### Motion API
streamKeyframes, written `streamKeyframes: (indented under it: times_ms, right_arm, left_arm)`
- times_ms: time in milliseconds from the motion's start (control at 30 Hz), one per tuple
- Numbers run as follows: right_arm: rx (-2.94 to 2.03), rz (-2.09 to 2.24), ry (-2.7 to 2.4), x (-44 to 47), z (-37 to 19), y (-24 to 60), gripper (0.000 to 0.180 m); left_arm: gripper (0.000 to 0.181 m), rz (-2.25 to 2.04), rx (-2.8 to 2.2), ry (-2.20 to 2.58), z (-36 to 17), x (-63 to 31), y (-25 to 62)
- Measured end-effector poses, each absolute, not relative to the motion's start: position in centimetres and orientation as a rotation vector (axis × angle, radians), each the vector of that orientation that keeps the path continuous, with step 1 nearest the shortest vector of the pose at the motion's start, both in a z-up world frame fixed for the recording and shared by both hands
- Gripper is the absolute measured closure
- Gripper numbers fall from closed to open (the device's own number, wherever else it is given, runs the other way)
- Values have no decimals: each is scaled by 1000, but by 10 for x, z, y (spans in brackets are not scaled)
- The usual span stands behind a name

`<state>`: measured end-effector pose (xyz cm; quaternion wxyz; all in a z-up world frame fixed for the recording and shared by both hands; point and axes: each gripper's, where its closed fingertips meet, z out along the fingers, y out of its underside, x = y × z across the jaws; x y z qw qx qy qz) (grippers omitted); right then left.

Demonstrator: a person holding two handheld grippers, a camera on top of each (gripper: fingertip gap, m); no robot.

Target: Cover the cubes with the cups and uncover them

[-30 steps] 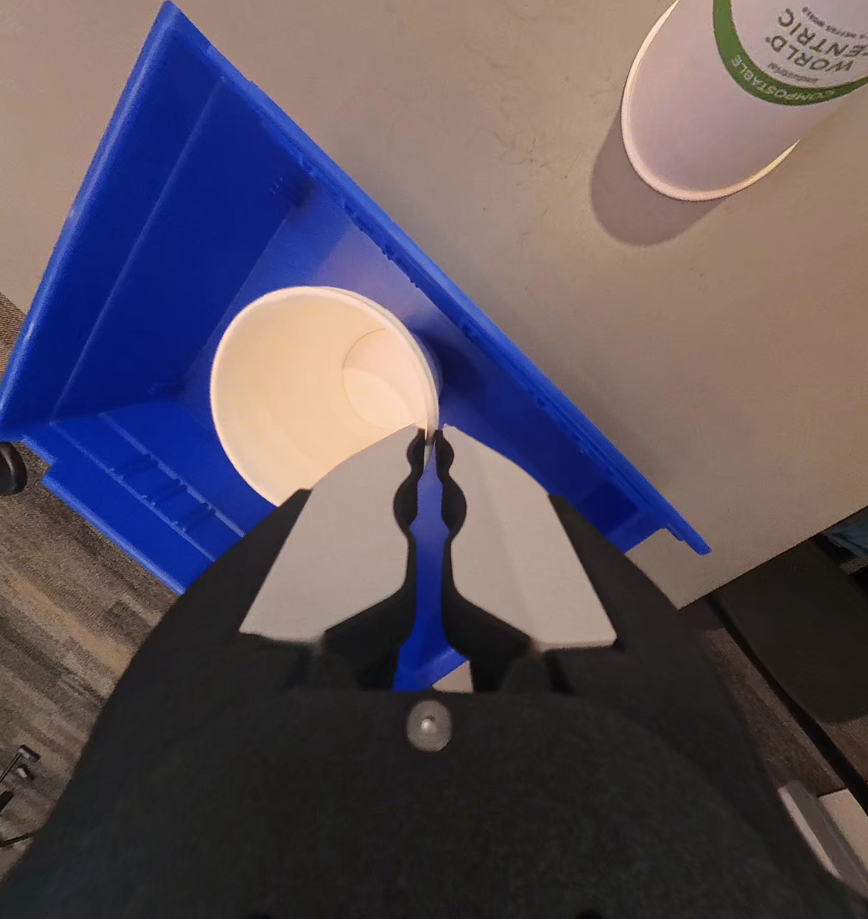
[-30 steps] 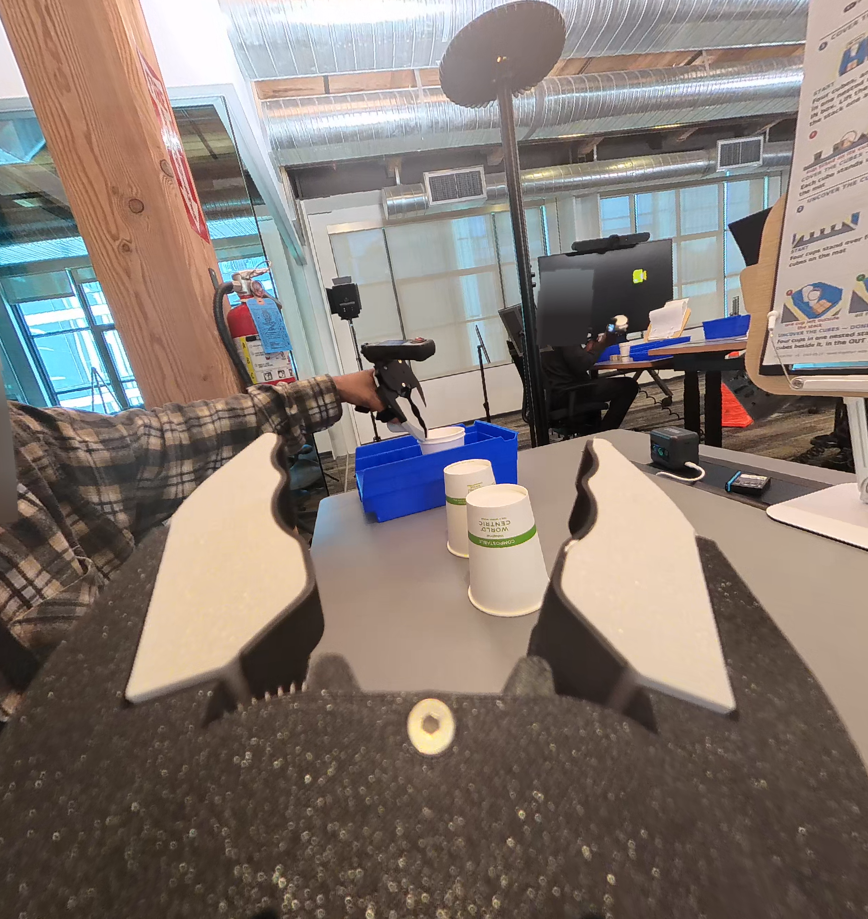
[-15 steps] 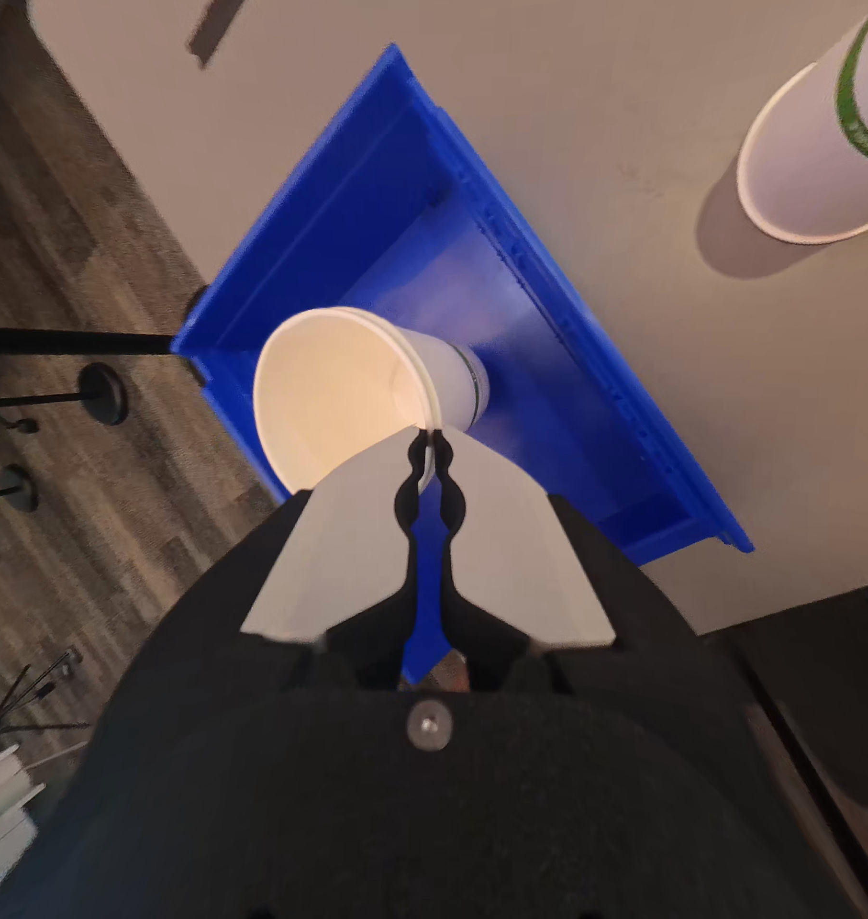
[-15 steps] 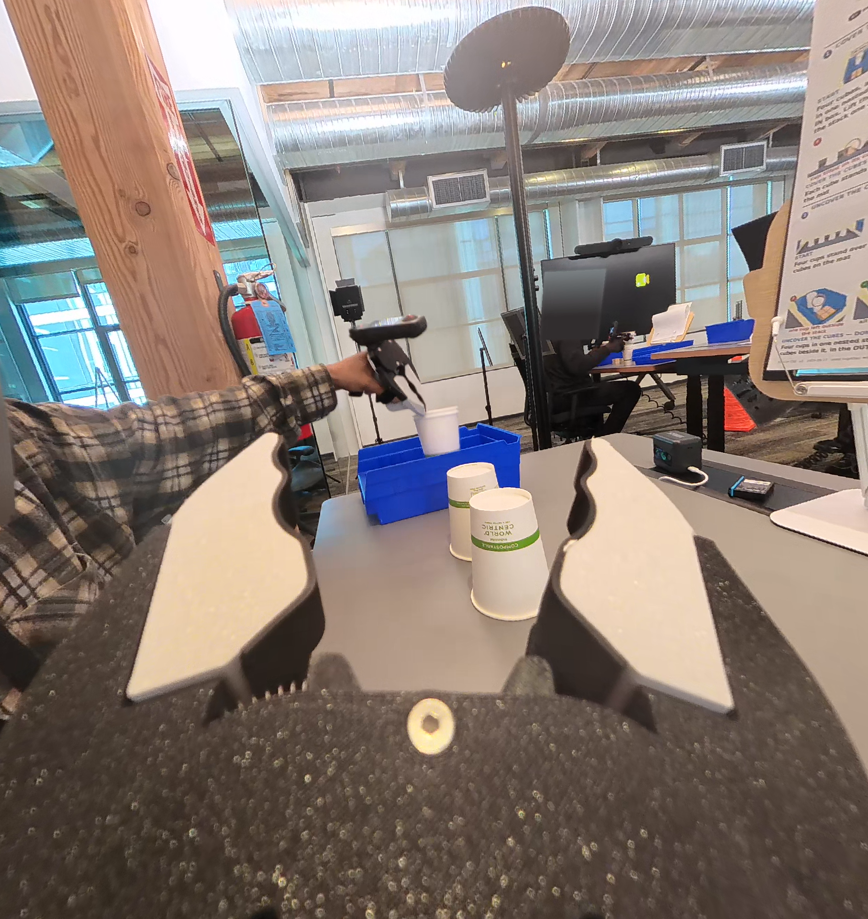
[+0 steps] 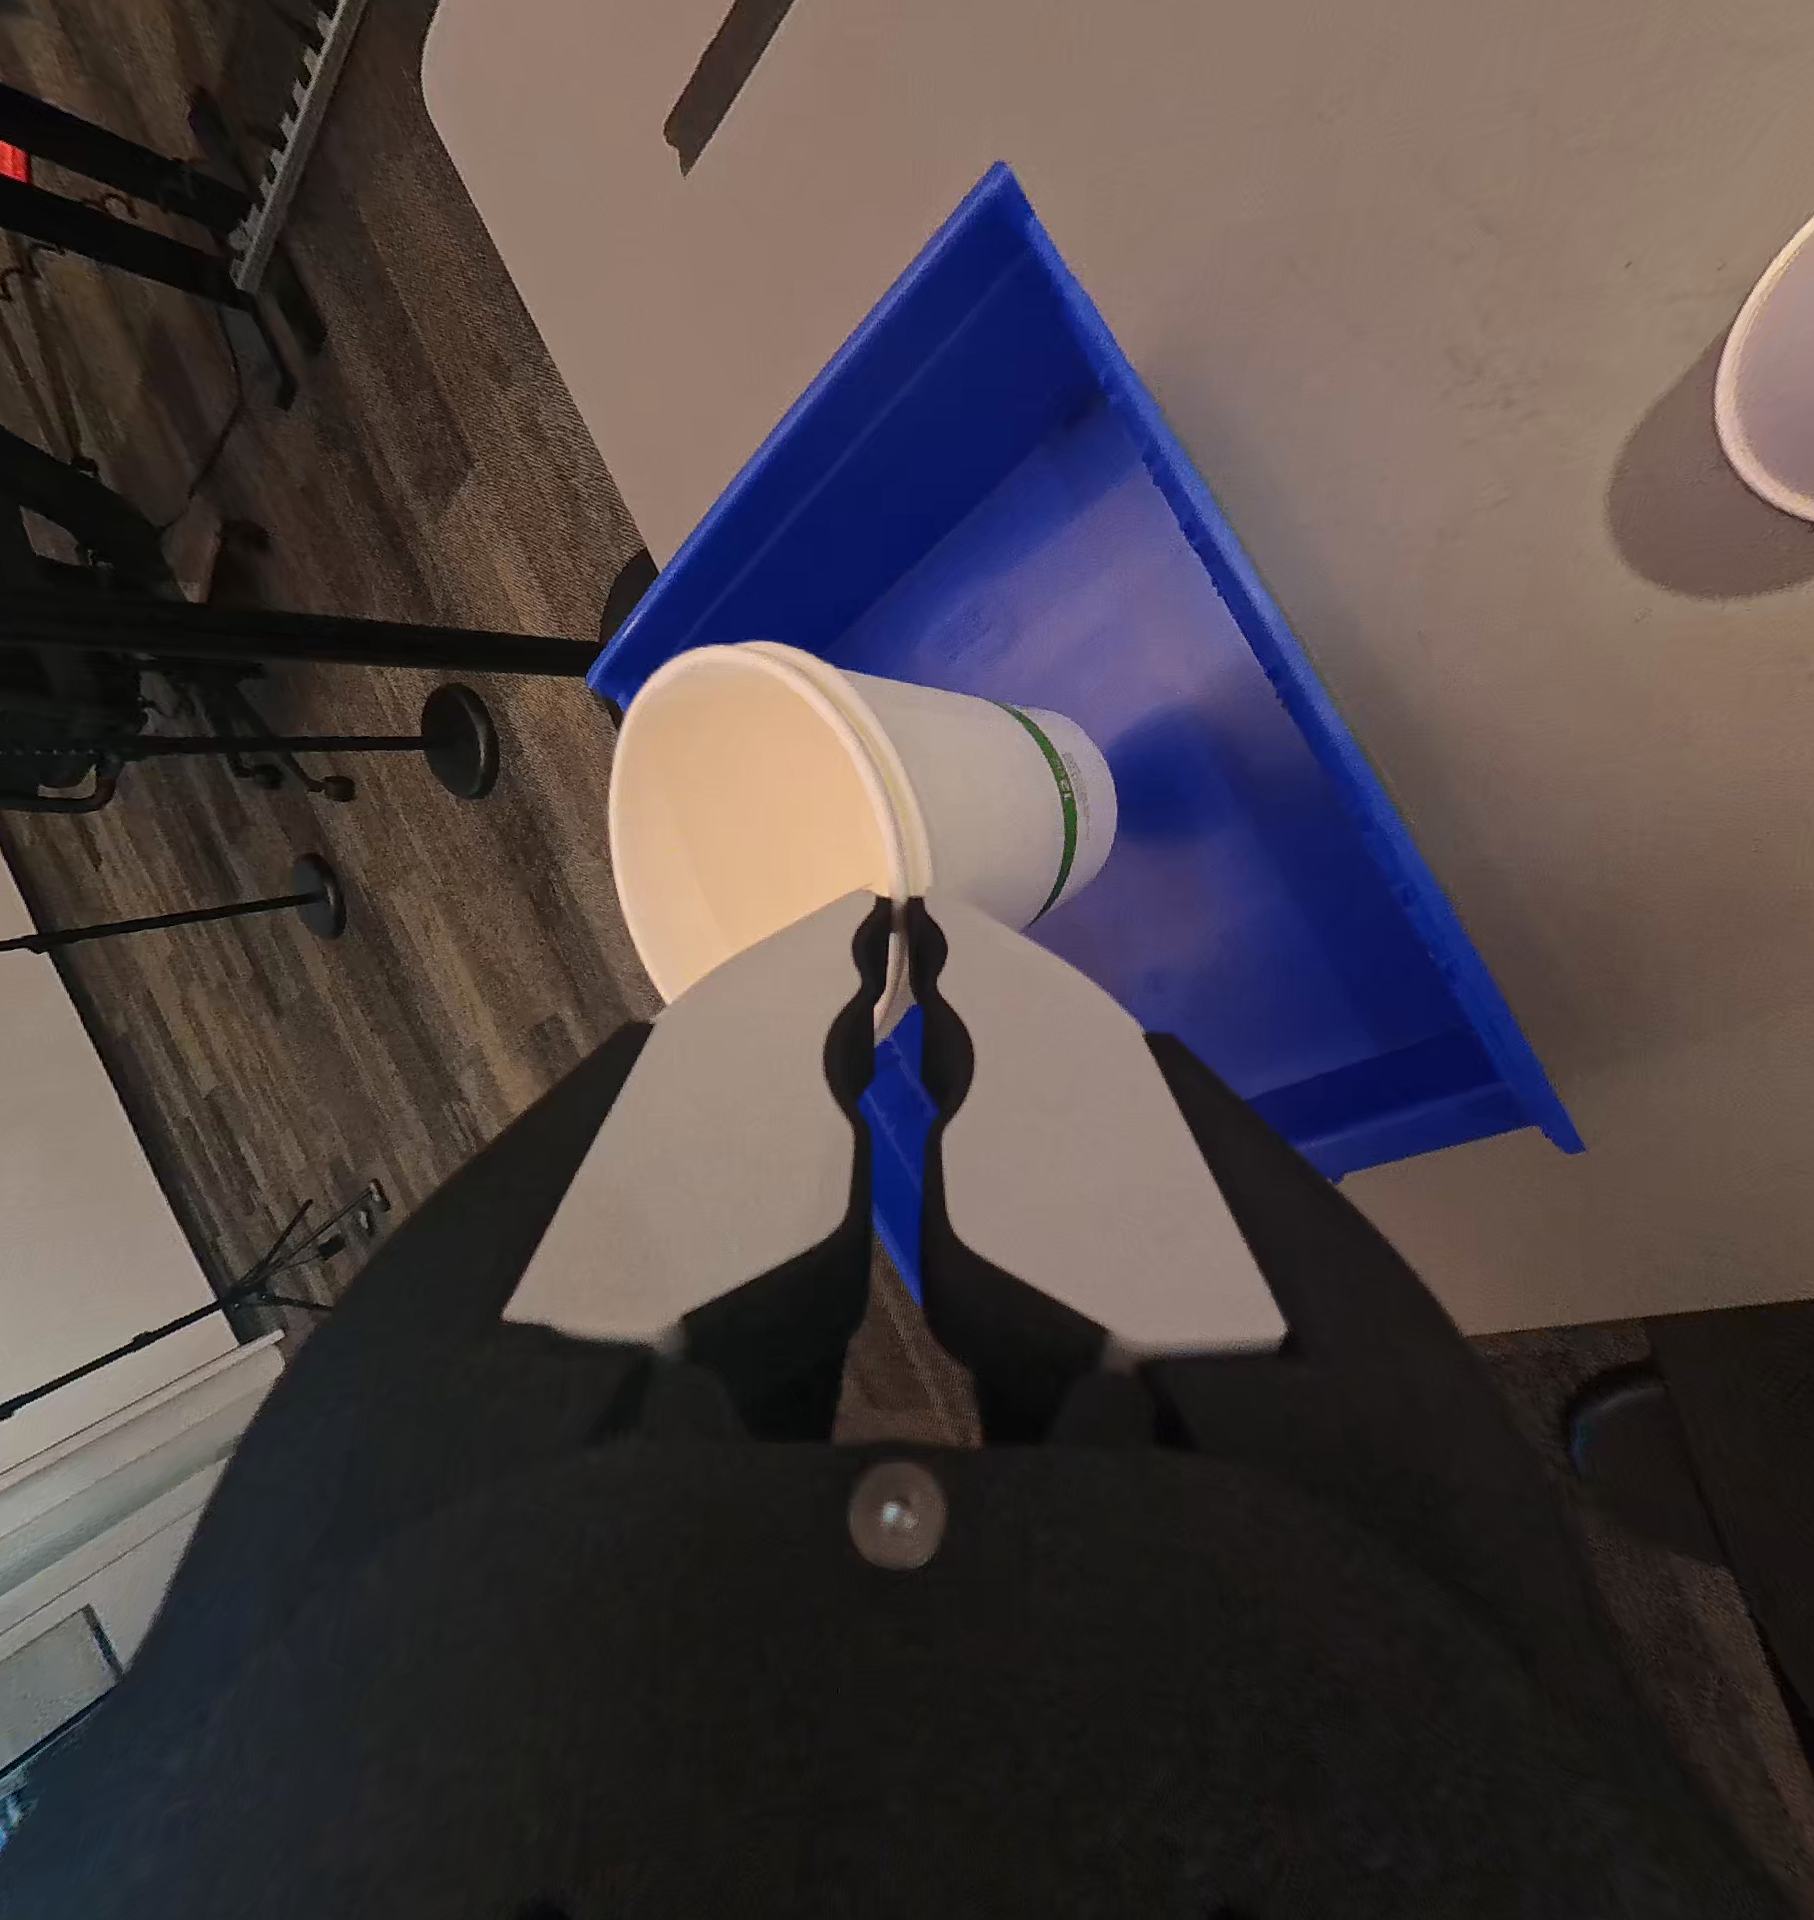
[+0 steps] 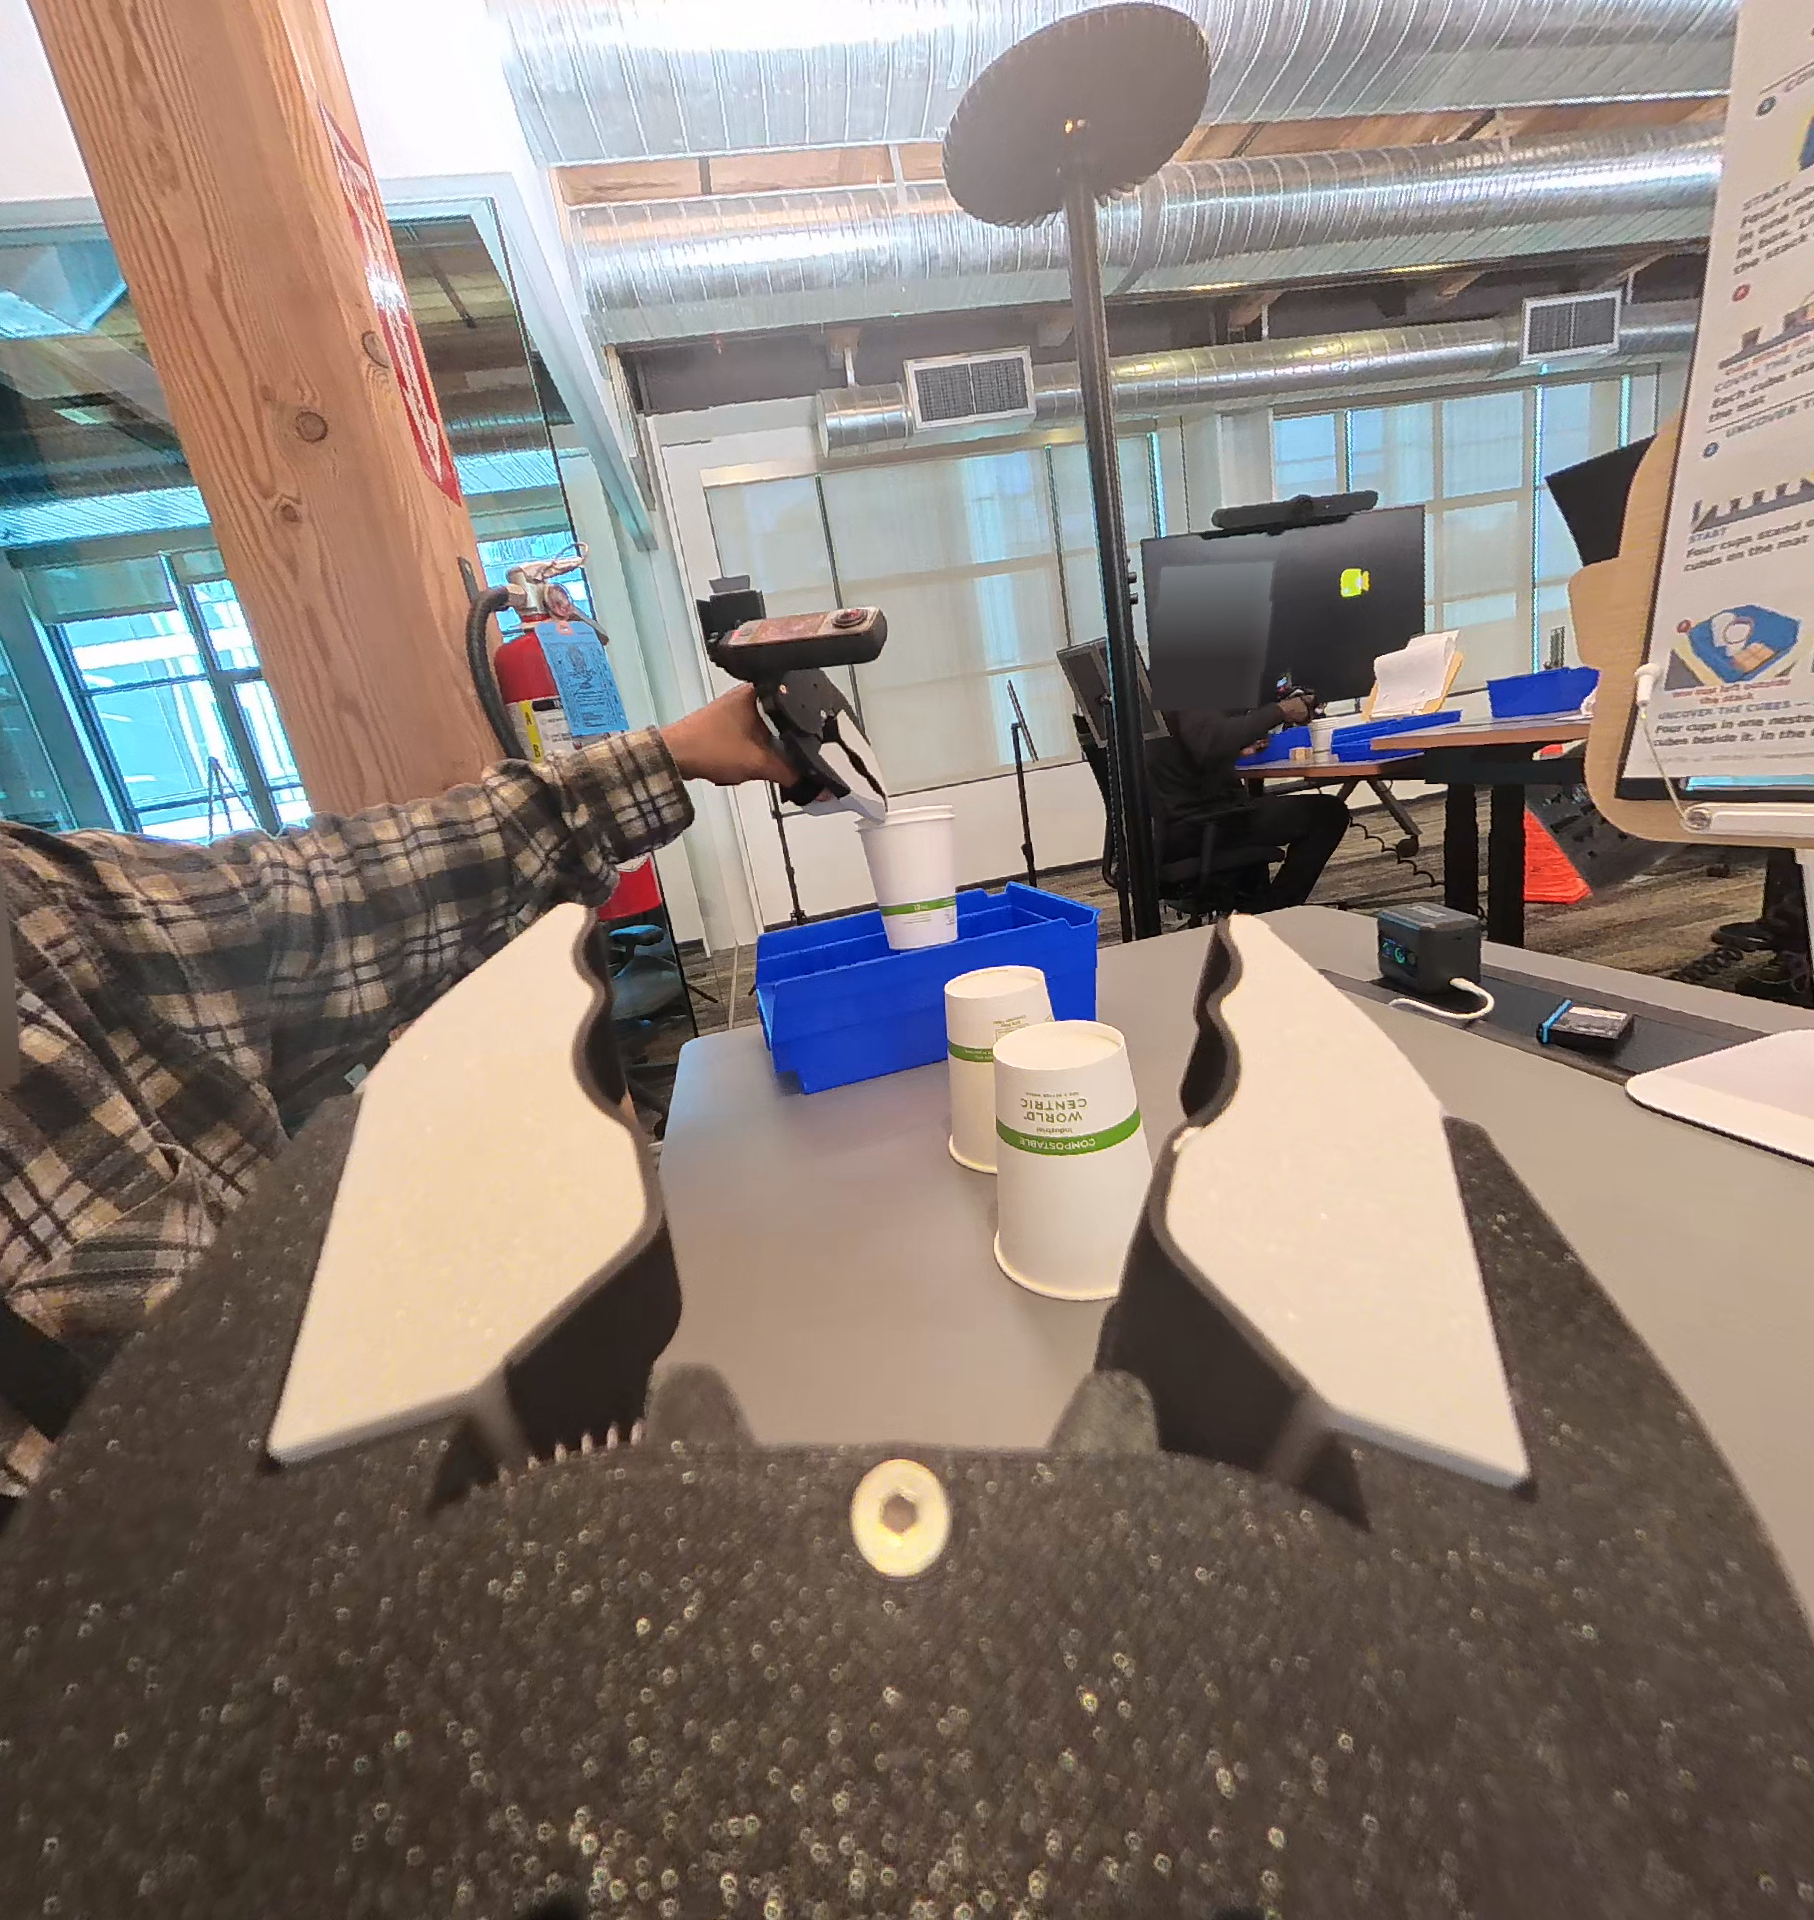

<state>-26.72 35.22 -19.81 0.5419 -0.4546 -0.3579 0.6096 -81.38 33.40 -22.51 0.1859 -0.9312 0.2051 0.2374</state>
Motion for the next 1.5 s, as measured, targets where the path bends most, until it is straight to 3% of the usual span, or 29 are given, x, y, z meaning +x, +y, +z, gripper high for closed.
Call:
streamKeyframes:
  times_ms: [233, 500, 800, 1100, 1333, 1500]
  right_arm:
    - [-1088, 1454, -845, -268, -201, 354, 75]
    - [-1096, 1448, -854, -271, -203, 354, 75]
    - [-1113, 1465, -855, -277, -210, 356, 75]
    - [-1123, 1470, -855, -280, -214, 358, 76]
    - [-1123, 1474, -882, -286, -217, 354, 76]
    - [-1123, 1484, -876, -288, -215, 356, 76]
  left_arm:
    - [178, 897, -2597, 577, -220, -819, 334]
    - [178, 927, -2586, 461, -251, -832, 344]
    - [179, 1205, -2385, 516, -224, -830, 342]
    - [178, 1164, -2317, 483, -192, -817, 340]
    - [178, 1141, -2418, 507, -232, -826, 339]
    - [178, 1187, -2385, 518, -217, -823, 338]
